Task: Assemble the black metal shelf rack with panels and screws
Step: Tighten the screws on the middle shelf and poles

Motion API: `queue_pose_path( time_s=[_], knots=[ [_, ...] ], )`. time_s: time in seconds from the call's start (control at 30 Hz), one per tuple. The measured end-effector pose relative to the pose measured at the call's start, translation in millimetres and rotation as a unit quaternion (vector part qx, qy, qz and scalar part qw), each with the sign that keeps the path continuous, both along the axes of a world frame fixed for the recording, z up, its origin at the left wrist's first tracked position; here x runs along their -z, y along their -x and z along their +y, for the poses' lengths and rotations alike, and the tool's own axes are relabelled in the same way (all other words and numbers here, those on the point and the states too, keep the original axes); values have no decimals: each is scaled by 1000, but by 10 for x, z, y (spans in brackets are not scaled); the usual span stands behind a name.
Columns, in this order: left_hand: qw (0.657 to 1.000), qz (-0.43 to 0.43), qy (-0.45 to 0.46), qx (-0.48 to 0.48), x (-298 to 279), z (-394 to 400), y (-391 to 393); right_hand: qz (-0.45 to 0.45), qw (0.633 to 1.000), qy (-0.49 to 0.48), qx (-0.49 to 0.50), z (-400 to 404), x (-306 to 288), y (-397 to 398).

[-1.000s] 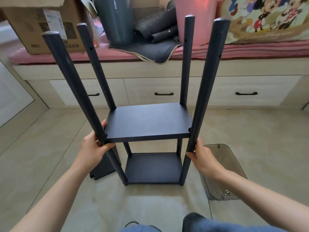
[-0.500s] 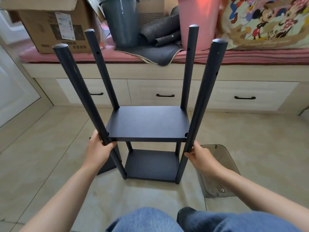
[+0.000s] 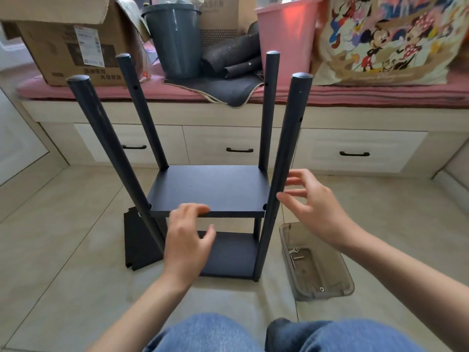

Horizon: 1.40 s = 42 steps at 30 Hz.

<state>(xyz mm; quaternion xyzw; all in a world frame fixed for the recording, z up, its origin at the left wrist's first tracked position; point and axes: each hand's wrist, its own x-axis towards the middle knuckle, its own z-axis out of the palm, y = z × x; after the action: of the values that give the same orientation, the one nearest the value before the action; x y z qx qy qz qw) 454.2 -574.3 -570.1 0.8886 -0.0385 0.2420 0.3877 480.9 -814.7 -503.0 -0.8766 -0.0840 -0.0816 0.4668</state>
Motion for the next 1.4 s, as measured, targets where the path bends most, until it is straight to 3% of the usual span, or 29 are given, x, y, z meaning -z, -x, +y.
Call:
queue_pose_path(
  time_s=[0.07, 0.17, 0.37, 1.07, 1.4],
  knots=[
    [985, -3, -155, 73, -53, -134, -188, -6, 1000, -29, -3, 36, -105, -31],
    [945, 39, -297, 134, -37, -293, -482, -24, 998, -56, -8, 87, -208, -80],
    [891, 43, -418, 169, 86, -576, -786, -31, 996, -73, -37, 102, -297, -163],
    [922, 3, -342, 183, 267, -500, -798, -39, 995, -75, -58, 237, -239, -277],
    [932, 35, -302, 199, 219, -412, -727, -54, 991, -93, -75, 269, -228, -243]
  ],
)
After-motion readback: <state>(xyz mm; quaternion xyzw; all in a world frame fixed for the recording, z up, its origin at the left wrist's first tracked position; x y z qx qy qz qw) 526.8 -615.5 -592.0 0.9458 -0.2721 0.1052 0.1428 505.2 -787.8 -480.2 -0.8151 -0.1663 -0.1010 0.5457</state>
